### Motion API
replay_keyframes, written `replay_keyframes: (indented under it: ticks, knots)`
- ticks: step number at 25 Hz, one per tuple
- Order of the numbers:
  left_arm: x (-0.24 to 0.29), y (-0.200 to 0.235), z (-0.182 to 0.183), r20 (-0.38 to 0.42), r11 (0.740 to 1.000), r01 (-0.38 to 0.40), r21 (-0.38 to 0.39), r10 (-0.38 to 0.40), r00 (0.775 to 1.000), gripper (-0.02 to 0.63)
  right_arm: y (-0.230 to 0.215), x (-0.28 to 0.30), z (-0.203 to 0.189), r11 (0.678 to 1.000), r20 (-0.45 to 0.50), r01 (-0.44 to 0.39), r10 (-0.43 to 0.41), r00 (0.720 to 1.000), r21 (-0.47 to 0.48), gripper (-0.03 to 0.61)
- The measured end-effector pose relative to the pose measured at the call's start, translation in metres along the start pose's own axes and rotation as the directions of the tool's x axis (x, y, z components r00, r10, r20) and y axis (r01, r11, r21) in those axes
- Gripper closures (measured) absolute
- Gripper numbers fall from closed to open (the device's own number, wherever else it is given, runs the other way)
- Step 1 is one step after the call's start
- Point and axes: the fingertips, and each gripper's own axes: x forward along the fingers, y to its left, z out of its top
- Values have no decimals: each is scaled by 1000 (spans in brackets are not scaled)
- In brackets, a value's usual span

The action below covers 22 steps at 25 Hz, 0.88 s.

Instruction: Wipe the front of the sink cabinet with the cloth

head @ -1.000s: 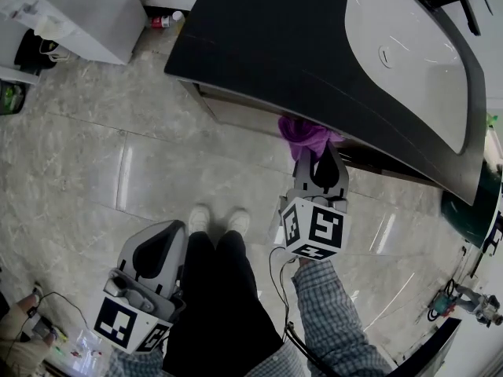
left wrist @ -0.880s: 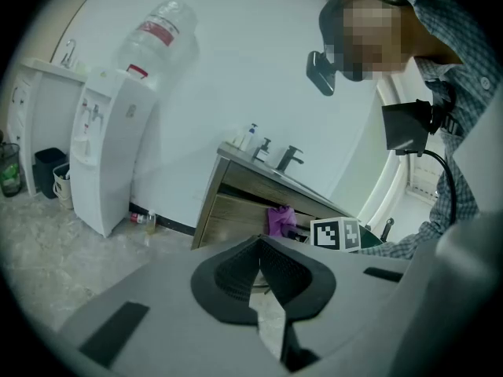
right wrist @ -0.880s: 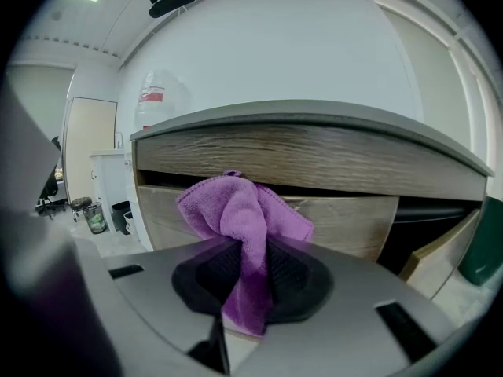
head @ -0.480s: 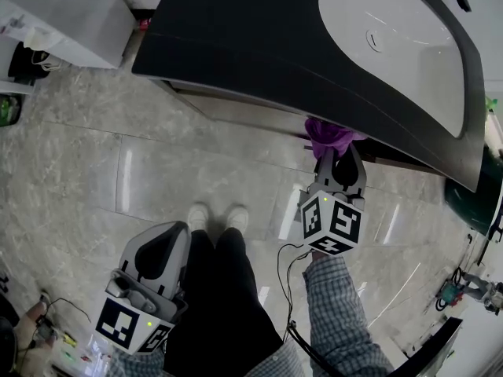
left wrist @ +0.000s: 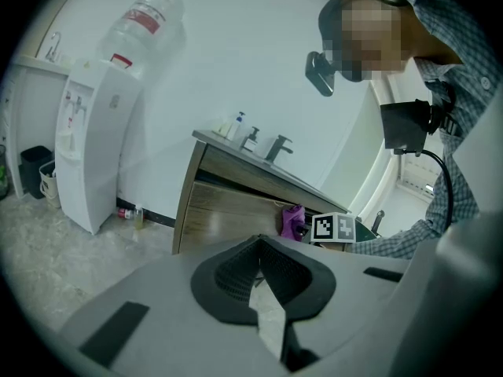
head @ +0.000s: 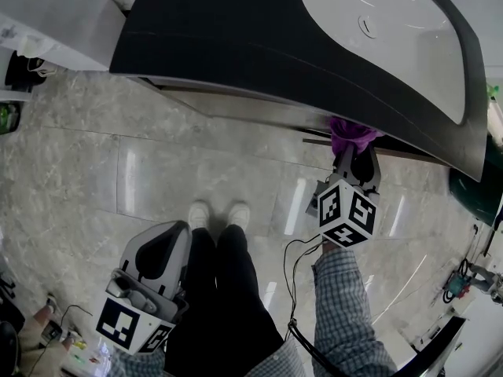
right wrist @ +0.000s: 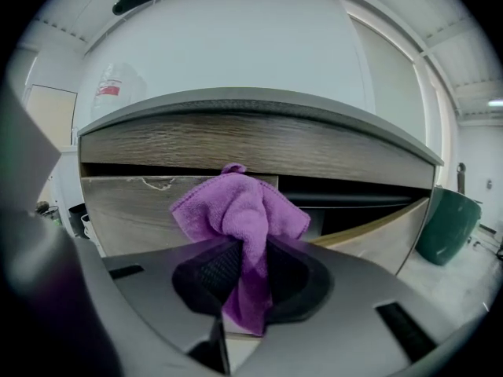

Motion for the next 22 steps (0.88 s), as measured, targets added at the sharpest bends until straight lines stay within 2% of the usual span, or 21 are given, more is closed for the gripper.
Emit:
replay_keyframes:
  ticks: [10, 17, 22]
  knots:
    - [2, -4, -3, -7, 1000, 4, 6, -4, 1000, 601, -3, 7, -23, 998, -41, 41, -39, 998, 45, 503]
    - [-2, 2, -7, -4, 1000, -11, -3, 11, 1000, 601, 11, 17, -35, 1000, -54, 16, -15, 998, 25, 502]
    - [-9, 11, -10, -2, 999, -29, -13, 29, 1000, 602, 35, 19, -41, 999, -62, -33, 33, 998, 4, 502]
